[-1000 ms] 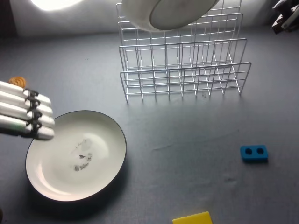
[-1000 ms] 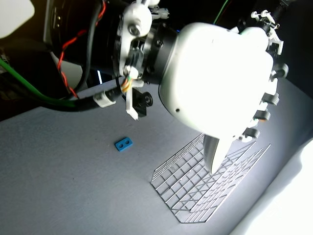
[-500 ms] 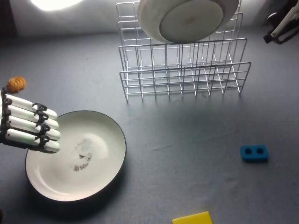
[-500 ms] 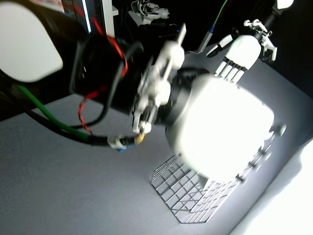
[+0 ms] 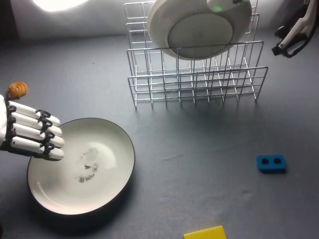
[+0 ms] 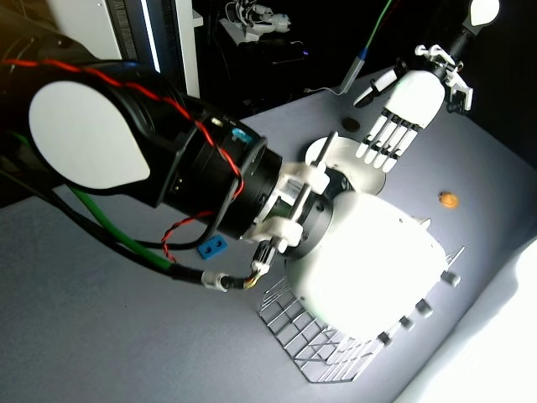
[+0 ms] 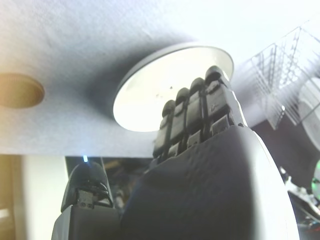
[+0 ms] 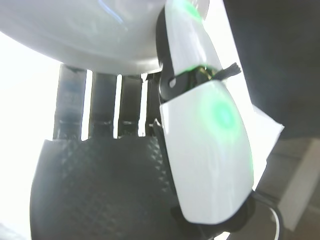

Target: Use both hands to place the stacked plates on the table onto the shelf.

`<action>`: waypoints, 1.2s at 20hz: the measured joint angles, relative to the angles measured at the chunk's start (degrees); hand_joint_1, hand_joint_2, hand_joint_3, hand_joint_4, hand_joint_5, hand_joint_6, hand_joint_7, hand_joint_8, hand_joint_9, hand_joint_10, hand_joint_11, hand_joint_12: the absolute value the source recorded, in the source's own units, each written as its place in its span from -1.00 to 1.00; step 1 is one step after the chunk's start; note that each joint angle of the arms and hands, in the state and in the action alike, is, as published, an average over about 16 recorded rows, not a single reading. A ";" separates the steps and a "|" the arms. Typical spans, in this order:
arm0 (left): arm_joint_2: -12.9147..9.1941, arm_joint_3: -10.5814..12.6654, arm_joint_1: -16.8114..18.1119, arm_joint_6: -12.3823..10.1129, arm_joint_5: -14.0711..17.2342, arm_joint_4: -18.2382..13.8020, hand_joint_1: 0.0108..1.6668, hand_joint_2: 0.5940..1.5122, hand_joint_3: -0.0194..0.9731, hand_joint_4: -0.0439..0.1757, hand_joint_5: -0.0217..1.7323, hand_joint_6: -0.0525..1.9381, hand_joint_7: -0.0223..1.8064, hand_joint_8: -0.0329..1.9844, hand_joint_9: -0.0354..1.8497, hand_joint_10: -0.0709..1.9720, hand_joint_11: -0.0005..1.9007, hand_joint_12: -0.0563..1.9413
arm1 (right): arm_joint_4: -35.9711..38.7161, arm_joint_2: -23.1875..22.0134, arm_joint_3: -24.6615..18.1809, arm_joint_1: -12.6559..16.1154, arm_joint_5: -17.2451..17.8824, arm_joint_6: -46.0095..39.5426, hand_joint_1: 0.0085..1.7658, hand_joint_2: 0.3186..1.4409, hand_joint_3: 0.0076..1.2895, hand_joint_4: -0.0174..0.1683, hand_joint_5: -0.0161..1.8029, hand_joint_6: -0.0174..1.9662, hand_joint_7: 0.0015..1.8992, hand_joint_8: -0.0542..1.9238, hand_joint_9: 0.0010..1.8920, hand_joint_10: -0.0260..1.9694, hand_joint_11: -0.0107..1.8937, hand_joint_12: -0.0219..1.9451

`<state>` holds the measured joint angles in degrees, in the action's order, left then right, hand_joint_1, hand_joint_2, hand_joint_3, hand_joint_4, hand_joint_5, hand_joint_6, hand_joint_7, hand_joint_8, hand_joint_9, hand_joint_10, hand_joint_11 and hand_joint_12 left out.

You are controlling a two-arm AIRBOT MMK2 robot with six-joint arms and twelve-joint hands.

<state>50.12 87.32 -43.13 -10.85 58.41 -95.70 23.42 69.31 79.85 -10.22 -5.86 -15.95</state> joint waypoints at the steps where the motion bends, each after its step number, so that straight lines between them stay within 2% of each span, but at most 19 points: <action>1: 0.16 0.17 -0.16 0.02 -0.31 0.01 -0.99 0.25 -0.94 -0.60 -0.93 -0.93 -0.94 -0.95 -0.94 -0.93 -0.98 -0.94 | -0.34 0.27 0.39 -0.42 -0.05 0.00 0.53 0.33 -0.99 -0.91 -0.09 0.09 -0.04 0.08 -0.01 0.18 -0.14 0.21; 7: 0.84 0.95 -0.95 0.08 -1.70 0.12 -0.99 0.25 -0.94 -0.60 -0.92 -0.93 -0.94 -0.95 -0.94 -0.93 -0.98 -0.94 | -1.73 1.70 2.41 -2.85 0.29 -0.09 0.53 0.35 -0.99 -0.91 -0.11 0.10 -0.06 0.10 -0.02 0.19 -0.16 0.21; 10: 1.01 1.16 -1.28 0.08 -2.15 0.18 -0.99 0.26 -0.94 -0.60 -0.92 -0.93 -0.93 -0.95 -0.94 -0.93 -0.98 -0.94 | -2.01 2.27 2.99 -3.84 0.69 -0.15 0.50 0.37 -0.99 -0.90 -0.13 0.07 -0.07 0.00 -0.04 0.05 -0.19 0.23; 17: 1.19 1.52 -2.08 0.09 -2.81 0.30 -1.00 0.26 -0.94 -0.60 -0.92 -0.93 -0.93 -0.95 -0.94 -0.93 -0.98 -0.94 | -2.27 2.88 3.65 -4.56 1.55 -0.30 0.38 0.39 -0.99 -0.87 -0.19 -0.35 -0.11 -0.45 -0.08 -0.40 -0.32 0.25; 24: 1.34 1.90 -2.85 0.10 -3.16 0.53 -1.00 0.26 -0.94 -0.60 -0.93 -0.93 -0.94 -0.95 -0.96 -0.94 -0.98 -0.94 | -2.30 2.26 3.16 -3.41 3.27 2.01 0.26 0.37 -0.99 -0.84 -0.29 -0.82 -0.20 -0.89 -0.19 -0.85 -0.57 0.26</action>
<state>51.46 89.22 -45.98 -10.75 55.25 -95.17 21.11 71.57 83.02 -13.63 -2.59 -13.94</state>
